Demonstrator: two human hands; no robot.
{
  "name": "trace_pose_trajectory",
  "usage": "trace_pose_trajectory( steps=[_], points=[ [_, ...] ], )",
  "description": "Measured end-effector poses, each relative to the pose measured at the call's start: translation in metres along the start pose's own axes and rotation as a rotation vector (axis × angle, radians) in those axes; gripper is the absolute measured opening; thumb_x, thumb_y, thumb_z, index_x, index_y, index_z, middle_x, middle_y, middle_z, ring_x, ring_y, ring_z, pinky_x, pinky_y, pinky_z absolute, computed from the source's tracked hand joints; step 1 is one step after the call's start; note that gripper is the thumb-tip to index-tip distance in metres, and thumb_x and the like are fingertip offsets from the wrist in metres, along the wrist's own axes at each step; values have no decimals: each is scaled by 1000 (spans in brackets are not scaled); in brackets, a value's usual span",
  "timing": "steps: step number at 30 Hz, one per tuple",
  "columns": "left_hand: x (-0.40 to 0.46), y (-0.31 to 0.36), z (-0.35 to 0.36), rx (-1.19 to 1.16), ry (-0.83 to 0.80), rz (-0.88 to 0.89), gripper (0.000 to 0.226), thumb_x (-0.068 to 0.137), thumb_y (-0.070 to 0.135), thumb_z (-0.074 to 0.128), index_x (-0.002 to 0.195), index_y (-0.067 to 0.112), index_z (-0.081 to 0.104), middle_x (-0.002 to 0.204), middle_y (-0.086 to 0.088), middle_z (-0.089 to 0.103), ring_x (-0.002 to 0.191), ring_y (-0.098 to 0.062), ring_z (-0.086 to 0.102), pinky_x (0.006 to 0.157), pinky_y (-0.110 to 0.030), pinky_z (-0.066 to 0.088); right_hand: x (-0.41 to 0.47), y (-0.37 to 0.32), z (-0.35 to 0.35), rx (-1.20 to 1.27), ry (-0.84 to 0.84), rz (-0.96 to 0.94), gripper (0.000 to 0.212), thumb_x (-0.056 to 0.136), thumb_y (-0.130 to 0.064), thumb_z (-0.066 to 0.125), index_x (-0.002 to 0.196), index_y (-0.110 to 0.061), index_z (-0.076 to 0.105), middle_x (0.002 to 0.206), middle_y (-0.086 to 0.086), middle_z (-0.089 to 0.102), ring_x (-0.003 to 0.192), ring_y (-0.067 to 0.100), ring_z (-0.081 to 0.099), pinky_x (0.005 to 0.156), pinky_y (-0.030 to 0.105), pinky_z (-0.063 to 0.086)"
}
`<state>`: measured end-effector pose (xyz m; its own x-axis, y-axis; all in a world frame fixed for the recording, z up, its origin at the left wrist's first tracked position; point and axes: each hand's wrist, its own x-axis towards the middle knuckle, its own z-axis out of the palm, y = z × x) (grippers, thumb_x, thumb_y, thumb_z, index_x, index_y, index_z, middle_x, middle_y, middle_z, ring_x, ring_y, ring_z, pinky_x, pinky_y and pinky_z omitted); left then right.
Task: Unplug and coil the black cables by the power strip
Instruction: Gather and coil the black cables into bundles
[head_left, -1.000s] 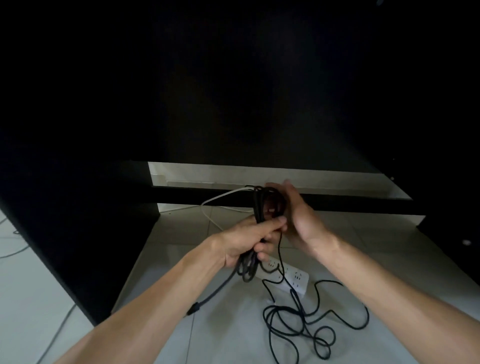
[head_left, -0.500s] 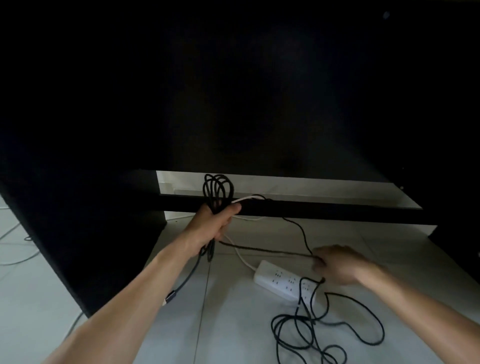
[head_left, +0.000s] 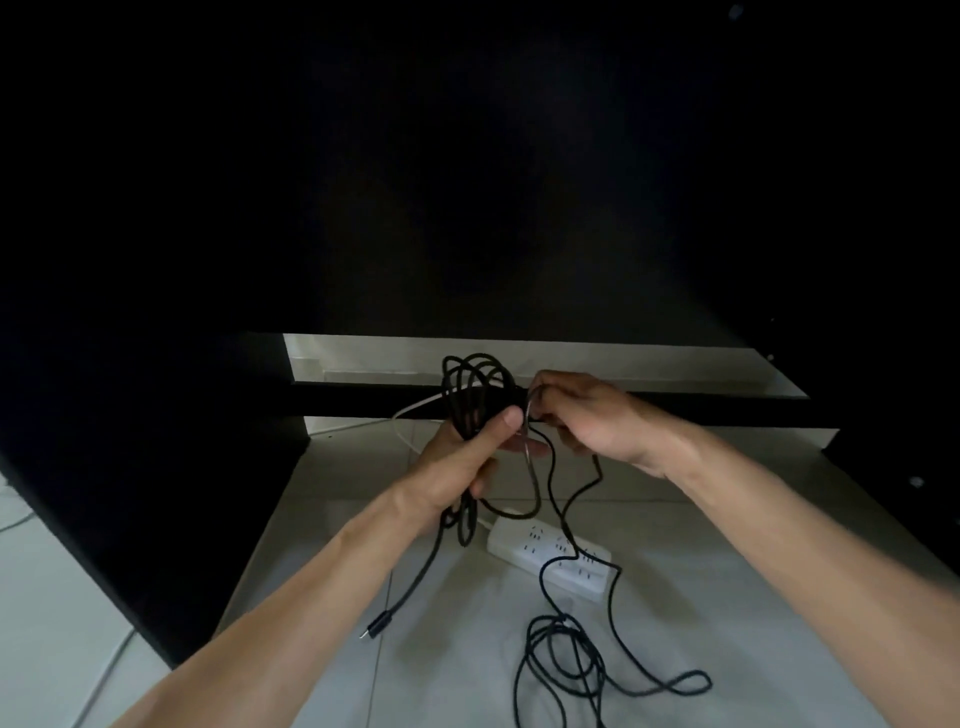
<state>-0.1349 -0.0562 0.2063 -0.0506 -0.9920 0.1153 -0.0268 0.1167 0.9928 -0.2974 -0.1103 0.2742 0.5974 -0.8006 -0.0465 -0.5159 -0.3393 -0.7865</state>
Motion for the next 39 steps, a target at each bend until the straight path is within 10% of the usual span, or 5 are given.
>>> trace_pose_trajectory(
  steps=[7, 12, 18, 29, 39],
  points=[
    [-1, -3, 20, 88, -37, 11, 14, 91, 27, 65, 96, 14, 68, 93, -28, 68, 39, -4, 38, 40, -20, 31, 0, 9, 12, 99, 84, 112, 14, 98, -23, 44, 95, -18, 56, 77, -1, 62, 69, 16, 55, 62, 30, 43],
    [3, -2, 18, -1, 110, -52, 14, 96, 24, 56, 93, 14, 65, 63, 0, 60, 38, -6, 37, 39, -19, 30, 8, 23, 11, 296, 158, 80, 10, 96, -19, 56, 87, -20, 58, 64, -2, 55, 57, 13, 48, 53, 26, 40],
    [10, 12, -17, -257, 346, -31, 19, 90, 26, 65, 72, 24, 67, 60, 5, 55, 41, -8, 36, 38, -18, 29, -6, 71, -1, -232, -146, 289, 24, 100, -43, 50, 98, -27, 68, 108, -6, 70, 103, 9, 62, 80, 26, 43],
    [2, -8, 14, 118, 112, 6, 6, 82, 32, 69, 76, 32, 70, 61, 7, 57, 48, -7, 44, 46, -25, 35, 8, 15, 20, 12, 133, -115, 28, 107, -30, 38, 87, -20, 55, 68, -14, 57, 58, -4, 52, 63, 24, 39],
    [1, -10, 19, 108, -11, -47, 11, 91, 28, 66, 102, 28, 67, 99, -12, 75, 44, -8, 40, 46, -23, 36, 4, 17, 26, 310, 96, 119, 30, 103, -24, 49, 89, -19, 74, 94, 14, 76, 77, 17, 62, 65, 23, 50]
  ],
)
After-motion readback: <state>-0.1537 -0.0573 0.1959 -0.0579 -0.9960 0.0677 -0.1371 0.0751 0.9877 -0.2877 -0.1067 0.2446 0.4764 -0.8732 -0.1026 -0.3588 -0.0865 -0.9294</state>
